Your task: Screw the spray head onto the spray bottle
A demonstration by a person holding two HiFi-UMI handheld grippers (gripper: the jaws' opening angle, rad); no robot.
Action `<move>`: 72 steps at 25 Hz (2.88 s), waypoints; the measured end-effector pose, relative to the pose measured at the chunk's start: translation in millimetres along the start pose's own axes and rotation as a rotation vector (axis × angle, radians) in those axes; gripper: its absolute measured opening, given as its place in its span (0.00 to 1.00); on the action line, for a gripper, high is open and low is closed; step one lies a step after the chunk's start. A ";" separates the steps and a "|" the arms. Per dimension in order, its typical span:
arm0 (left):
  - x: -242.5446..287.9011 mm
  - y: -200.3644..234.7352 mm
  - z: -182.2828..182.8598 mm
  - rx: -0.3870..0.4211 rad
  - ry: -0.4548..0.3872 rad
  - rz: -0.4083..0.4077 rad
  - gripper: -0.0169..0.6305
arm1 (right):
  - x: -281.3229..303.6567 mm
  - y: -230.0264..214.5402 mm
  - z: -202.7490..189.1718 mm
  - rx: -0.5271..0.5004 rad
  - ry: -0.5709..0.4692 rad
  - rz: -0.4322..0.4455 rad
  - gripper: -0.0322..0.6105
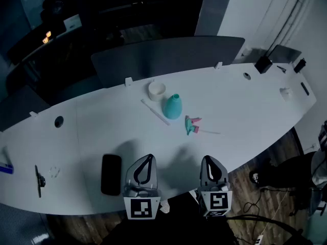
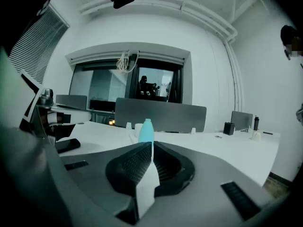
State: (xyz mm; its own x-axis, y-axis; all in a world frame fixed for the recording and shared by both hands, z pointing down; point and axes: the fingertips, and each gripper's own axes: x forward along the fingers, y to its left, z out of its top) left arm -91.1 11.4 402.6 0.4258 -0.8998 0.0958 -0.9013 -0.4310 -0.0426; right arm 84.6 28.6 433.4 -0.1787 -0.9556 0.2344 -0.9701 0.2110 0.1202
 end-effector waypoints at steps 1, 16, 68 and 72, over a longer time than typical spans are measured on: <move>9.4 -4.6 -1.5 0.003 0.007 0.000 0.03 | 10.0 -7.4 -1.7 -0.013 0.004 0.013 0.06; 85.5 -32.6 -18.4 0.061 0.148 0.187 0.03 | 127.7 -53.5 -69.4 -0.679 0.327 0.472 0.25; 122.4 -48.9 -6.1 -1.174 0.087 -0.571 0.24 | 86.2 51.5 37.8 0.001 -0.077 0.755 0.09; 119.0 -29.2 -4.2 -1.092 0.068 -0.492 0.24 | 88.6 53.1 34.7 0.081 -0.049 0.797 0.09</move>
State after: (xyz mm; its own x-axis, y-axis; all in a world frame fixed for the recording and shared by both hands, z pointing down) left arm -14.5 -82.8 419.4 0.7681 -0.6351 -0.0816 -0.2483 -0.4128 0.8763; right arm 11.6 -52.0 427.1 -0.8279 -0.5320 0.1776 -0.5561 0.8198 -0.1367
